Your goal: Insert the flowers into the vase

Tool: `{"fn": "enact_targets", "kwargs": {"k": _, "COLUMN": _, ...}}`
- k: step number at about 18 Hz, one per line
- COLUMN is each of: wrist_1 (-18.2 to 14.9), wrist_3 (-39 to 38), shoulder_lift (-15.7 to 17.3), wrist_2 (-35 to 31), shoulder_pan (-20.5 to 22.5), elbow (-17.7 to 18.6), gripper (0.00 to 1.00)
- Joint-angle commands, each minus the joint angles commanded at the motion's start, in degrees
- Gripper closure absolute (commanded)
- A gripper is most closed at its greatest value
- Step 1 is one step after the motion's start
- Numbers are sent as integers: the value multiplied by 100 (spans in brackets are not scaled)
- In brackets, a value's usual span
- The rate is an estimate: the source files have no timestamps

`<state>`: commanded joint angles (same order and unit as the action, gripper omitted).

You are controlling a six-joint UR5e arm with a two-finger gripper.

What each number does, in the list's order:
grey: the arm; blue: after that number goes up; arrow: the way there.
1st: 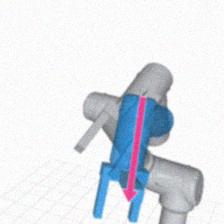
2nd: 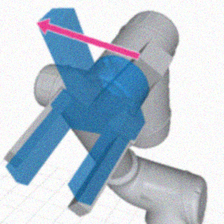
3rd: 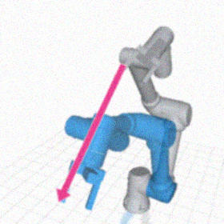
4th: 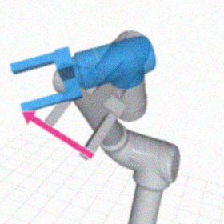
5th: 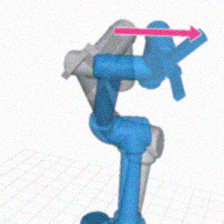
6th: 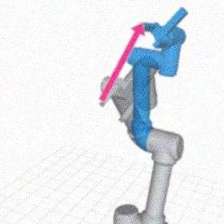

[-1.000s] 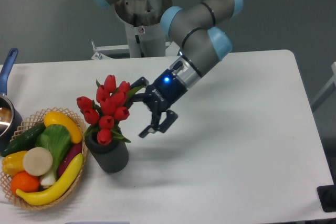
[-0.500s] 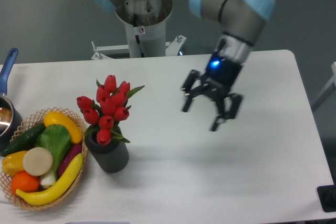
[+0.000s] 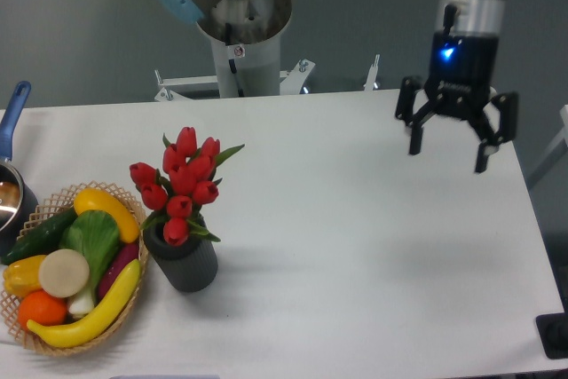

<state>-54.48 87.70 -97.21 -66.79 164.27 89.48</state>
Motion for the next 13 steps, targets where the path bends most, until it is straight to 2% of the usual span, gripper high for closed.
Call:
{"fn": "enact_targets", "kwargs": {"k": 4, "wrist_1": -685, "wrist_3": 764, "shoulder_lift": -9, "wrist_2": -676, "shoulder_pan": 26, "elbow": -238, "gripper": 0}}
{"fn": "enact_targets", "kwargs": {"k": 6, "wrist_1": -915, "wrist_3": 1273, "shoulder_lift": 9, "wrist_2": -757, "shoulder_pan": 157, "elbow": -256, "gripper": 0}}
{"fn": "enact_targets", "kwargs": {"k": 8, "wrist_1": -1055, "wrist_3": 1722, "shoulder_lift": 61, "wrist_2": -766, "shoulder_pan": 316, "elbow": -238, "gripper": 0}}
{"fn": "enact_targets", "kwargs": {"k": 13, "wrist_1": -1126, "wrist_3": 2242, "shoulder_lift": 70, "wrist_2": -792, "shoulder_pan": 685, "elbow": -212, "gripper": 0}}
